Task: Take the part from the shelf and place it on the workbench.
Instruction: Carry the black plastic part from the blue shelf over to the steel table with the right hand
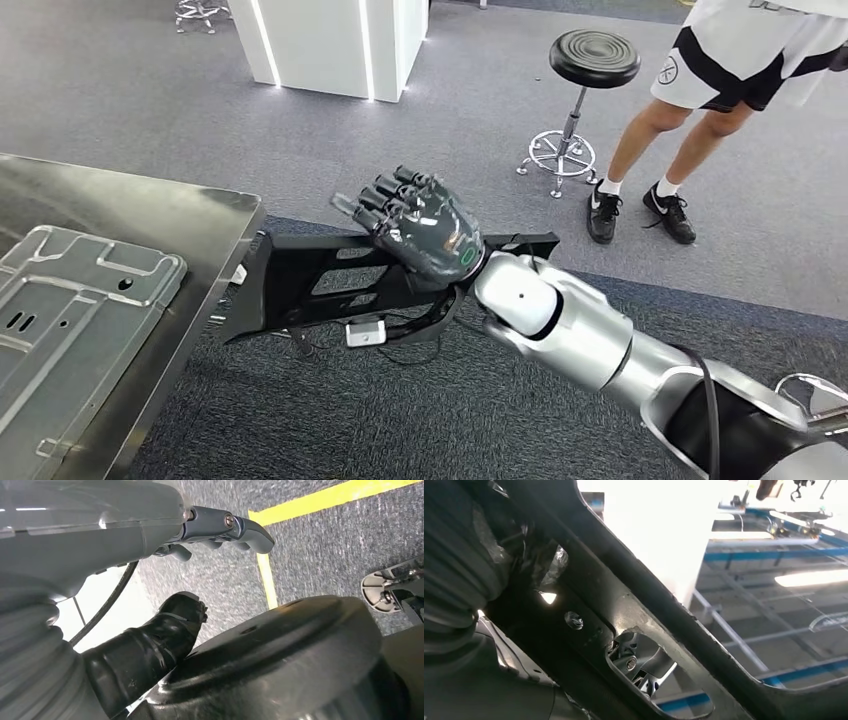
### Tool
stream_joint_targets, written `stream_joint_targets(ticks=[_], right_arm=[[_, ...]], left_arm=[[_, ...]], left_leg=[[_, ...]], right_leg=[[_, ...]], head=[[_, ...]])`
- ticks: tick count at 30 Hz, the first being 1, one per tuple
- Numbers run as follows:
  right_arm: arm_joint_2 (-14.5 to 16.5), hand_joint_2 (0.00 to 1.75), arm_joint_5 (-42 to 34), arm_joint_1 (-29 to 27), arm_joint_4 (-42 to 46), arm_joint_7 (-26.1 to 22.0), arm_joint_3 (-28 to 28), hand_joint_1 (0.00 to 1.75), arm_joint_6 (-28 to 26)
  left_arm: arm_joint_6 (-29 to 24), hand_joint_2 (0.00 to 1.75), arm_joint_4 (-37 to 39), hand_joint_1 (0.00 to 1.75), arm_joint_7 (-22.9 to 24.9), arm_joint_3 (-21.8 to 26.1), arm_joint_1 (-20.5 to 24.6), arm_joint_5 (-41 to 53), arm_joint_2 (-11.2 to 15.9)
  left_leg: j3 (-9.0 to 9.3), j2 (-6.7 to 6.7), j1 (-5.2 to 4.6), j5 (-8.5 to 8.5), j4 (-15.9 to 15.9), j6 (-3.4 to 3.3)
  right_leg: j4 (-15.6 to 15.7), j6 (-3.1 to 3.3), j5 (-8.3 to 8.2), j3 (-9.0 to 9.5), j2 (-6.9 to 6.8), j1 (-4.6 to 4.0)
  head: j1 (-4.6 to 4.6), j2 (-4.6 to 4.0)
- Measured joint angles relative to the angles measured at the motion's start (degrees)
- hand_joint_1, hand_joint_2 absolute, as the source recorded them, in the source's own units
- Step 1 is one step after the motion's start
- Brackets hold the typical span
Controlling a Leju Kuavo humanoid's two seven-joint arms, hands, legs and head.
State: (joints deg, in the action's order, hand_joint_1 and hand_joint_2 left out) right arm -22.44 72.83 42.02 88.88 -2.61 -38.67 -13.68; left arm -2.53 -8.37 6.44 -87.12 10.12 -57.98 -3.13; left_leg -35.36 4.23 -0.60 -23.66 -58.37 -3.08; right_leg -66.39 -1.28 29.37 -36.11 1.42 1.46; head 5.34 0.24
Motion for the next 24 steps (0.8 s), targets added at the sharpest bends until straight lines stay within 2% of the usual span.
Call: stream_joint_targets(ticks=[1, 3, 5, 6, 7, 9, 11, 12, 13, 14, 16, 18, 20, 21, 22, 24], right_arm=[[-0.99, 1.75, -0.69, 1.49, -0.01, -0.44, 0.03, 1.75, 0.54], [-2.52, 1.75, -1.77, 3.98, -0.04, -1.14, 0.11, 1.75, 1.42], [-3.38, 1.75, -2.37, 5.86, -0.06, -1.48, 0.17, 1.75, 1.99], [-3.65, 1.75, -2.56, 6.66, -0.06, -1.53, 0.18, 1.75, 2.15], [-3.88, 1.75, -2.73, 7.37, -0.04, -1.55, 0.19, 1.75, 2.24], [-4.31, 1.75, -2.92, 8.34, -0.01, -1.54, 0.2, 1.75, 2.26], [-4.77, 1.75, -2.93, 8.85, -0.01, -1.56, 0.17, 1.75, 2.31], [-4.94, 1.75, -2.89, 9.1, -0.04, -1.62, 0.13, 1.75, 2.44], [-5.07, 1.75, -2.85, 9.47, -0.07, -1.72, 0.07, 1.75, 2.69], [-5.23, 1.75, -2.8, 9.95, -0.09, -1.85, 0.01, 1.75, 2.97], [-5.67, 1.75, -2.82, 11.05, -0.08, -2.04, -0.05, 1.75, 3.44], [-6.23, 1.75, -2.91, 11.82, -0.06, -2.09, -0.13, 1.75, 3.62], [-6.63, 1.75, -2.95, 12.12, -0.05, -2.12, -0.39, 1.75, 3.75], [-6.78, 1.75, -2.95, 12.17, -0.05, -2.12, -0.56, 1.75, 3.88], [-6.92, 1.75, -2.95, 12.34, -0.04, -2.16, -0.72, 1.75, 4.1], [-7.4, 1.75, -2.96, 13.23, -0.08, -2.4, -1.19, 1.75, 5.29]], left_arm=[[0.03, 1.75, 0.0, 0.0, 0.01, 0.0, 0.02, -0.14, -0.01], [0.09, 1.75, 0.0, 0.0, 0.08, 0.0, 0.04, -0.34, -0.01], [0.12, 1.75, 0.01, 0.0, 0.2, 0.0, -0.09, -0.45, 0.02], [0.13, 1.75, 0.01, 0.0, 0.27, 0.0, -0.19, -0.48, 0.03], [0.14, 1.75, 0.02, 0.0, 0.35, 0.0, -0.29, -0.48, 0.04], [0.13, 1.75, 0.02, 0.0, 0.45, 0.0, -0.32, -0.46, 0.08], [0.09, 1.75, 0.02, 0.0, 0.41, 0.0, -0.31, -0.45, 0.14], [-0.02, 1.75, 0.02, 0.0, 0.24, 0.0, -0.36, -0.41, 0.16], [-0.26, 1.75, 0.02, 0.0, -0.19, 0.0, -0.5, -0.37, 0.19], [-0.64, 1.75, 0.02, 0.0, -0.93, 0.0, -0.75, -0.32, 0.22], [-1.58, 1.75, 0.02, 0.0, -3.03, 0.0, -1.52, -0.26, 0.32], [-2.14, 1.75, 0.02, 0.0, -4.61, -0.01, -2.12, -0.25, 0.41], [-2.31, 1.75, 0.02, 0.0, -5.21, -0.02, -2.47, -0.27, 0.48], [-2.32, 1.75, 0.02, 0.0, -5.31, -0.02, -2.62, -0.28, 0.5], [-2.32, 1.75, 0.02, 0.0, -5.35, -0.02, -2.73, -0.29, 0.51], [-2.32, 1.75, 0.02, 0.0, -5.43, -0.02, -2.77, -0.29, 0.47]], left_leg=[[-0.33, 0.61, 0.03, -0.11, -0.51, 0.33], [-1.05, 1.67, 0.17, 0.01, -0.99, 1.14], [-1.54, 2.54, 0.3, 0.34, -0.92, 1.9], [-1.83, 1.92, 0.25, 0.08, -1.25, 2.2], [-2.43, 0.73, 0.21, -0.72, -2.45, 2.51], [-5.04, -2.32, 0.23, -3.87, -8.16, 3.06], [-8.27, -3.27, 0.35, -6.52, -14.98, 3.41], [-8.9, -3.39, 0.36, -6.57, -16.32, 3.48], [-8.45, -3.54, 0.37, -5.64, -15.53, 3.47], [-6.94, -3.96, 0.38, -3.98, -12.71, 3.41], [-2.98, -6.57, 0.04, -1.15, -5.11, 3.04], [-1.19, -8.27, -0.45, -0.5, -1.31, 2.17], [-1.13, -7.13, -0.69, -0.47, -0.92, 1.24], [-0.99, -6.4, -0.66, -0.35, -0.7, 0.9], [-0.83, -5.71, -0.58, -0.22, -0.48, 0.5], [-0.64, -4.41, -0.39, -0.04, -0.19, -0.19]], right_leg=[[3.0, 0.03, -0.96, 1.44, 1.0, 0.09], [5.46, 0.31, -1.08, 2.42, 2.21, -0.04], [5.77, 0.92, -1.44, 2.46, 1.12, -0.18], [6.01, 1.31, -1.64, 2.62, 0.47, -0.13], [6.3, 1.75, -1.85, 2.8, -0.19, -0.06], [6.67, 2.34, -2.04, 2.98, -1.54, -0.19], [6.69, 2.56, -1.97, 2.99, -3.03, -0.47], [6.68, 2.58, -1.91, 2.99, -3.8, -0.57], [6.67, 2.58, -1.83, 3.02, -4.52, -0.65], [6.67, 2.52, -1.72, 3.11, -5.16, -0.7], [6.58, 2.2, -1.39, 3.34, -6.17, -0.98], [6.53, 1.75, -1.08, 3.47, -7.18, -1.39], [6.61, 1.28, -0.8, 3.66, -8.51, -1.49], [6.34, 0.97, -0.42, 3.73, -8.38, -1.34], [5.34, 0.73, 0.35, 3.39, -7.33, -1.12], [0.03, 0.44, 3.21, 0.85, -3.86, -0.77]], head=[[-0.01, 0.01], [-0.01, 0.01], [-0.01, 0.0], [-0.03, 0.0], [-0.06, 0.0], [-0.12, 0.0], [-0.14, 0.0], [-0.13, 0.0], [-0.14, 0.0], [-0.14, 0.0], [-0.14, 0.0], [-0.08, 0.0], [-0.04, 0.0], [-0.04, 0.0], [-0.04, 0.01], [0.01, 0.01]])
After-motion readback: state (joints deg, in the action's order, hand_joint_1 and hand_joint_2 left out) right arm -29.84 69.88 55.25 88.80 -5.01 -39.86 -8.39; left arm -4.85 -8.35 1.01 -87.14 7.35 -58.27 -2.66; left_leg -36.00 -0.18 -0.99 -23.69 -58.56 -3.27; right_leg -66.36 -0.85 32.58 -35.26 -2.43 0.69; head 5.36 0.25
